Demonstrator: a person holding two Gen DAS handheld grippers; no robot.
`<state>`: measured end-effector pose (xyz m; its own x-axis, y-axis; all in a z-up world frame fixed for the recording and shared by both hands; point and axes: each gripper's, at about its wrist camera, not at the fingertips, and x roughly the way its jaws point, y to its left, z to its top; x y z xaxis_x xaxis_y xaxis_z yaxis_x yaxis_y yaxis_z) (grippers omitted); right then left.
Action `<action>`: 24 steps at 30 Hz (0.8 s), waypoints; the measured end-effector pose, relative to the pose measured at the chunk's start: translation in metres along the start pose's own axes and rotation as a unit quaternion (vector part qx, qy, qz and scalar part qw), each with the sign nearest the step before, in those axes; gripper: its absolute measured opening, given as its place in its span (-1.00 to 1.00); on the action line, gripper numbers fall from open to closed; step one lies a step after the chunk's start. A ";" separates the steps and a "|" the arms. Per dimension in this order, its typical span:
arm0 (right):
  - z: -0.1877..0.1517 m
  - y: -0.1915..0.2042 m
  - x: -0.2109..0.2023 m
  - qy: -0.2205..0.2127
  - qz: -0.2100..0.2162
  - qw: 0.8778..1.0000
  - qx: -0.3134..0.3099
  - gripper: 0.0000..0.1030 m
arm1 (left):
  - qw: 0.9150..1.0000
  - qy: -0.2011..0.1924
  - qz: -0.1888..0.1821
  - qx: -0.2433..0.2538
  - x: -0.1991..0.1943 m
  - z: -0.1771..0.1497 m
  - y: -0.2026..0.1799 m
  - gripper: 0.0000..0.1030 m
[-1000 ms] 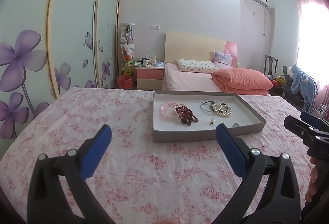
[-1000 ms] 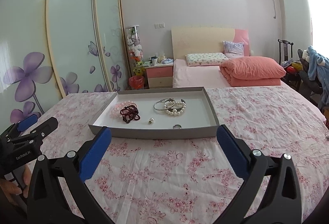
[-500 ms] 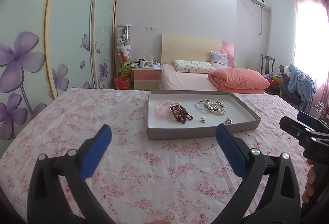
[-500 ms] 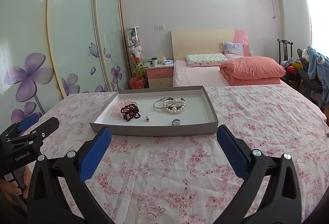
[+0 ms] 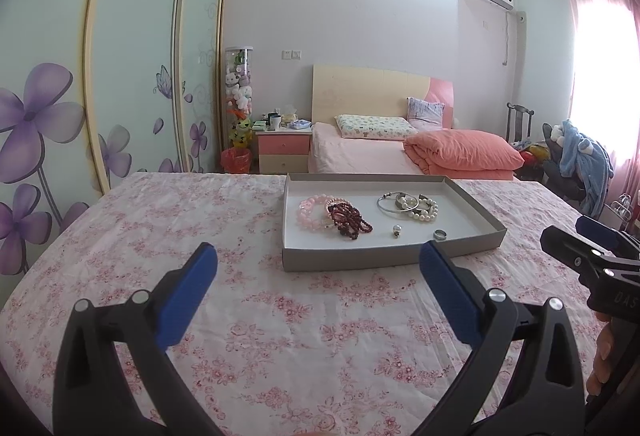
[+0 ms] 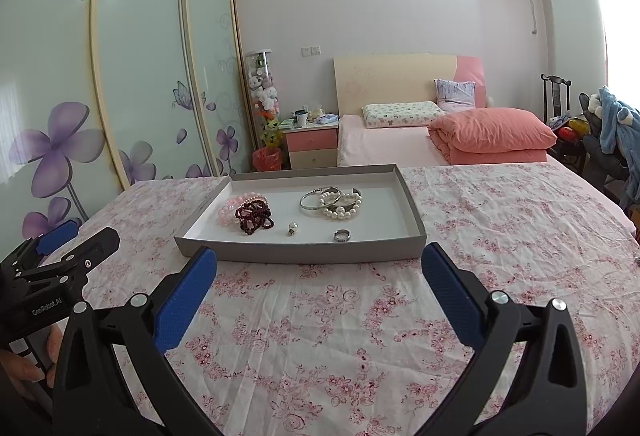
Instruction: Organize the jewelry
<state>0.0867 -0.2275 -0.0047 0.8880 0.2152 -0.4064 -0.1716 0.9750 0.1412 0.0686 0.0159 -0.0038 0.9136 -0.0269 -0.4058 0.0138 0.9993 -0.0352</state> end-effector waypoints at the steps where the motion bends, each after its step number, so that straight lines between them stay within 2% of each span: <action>1: 0.000 0.000 0.000 0.000 0.000 1.000 0.000 0.97 | 1.000 0.000 0.000 0.000 0.001 0.000 0.000 0.92; 24: -0.003 0.000 0.004 0.003 0.001 1.000 0.001 0.97 | 1.000 0.002 0.001 0.000 0.003 -0.004 -0.001 0.92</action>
<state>0.0893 -0.2260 -0.0090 0.8847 0.2180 -0.4121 -0.1731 0.9743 0.1438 0.0697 0.0149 -0.0084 0.9116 -0.0251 -0.4103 0.0117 0.9993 -0.0351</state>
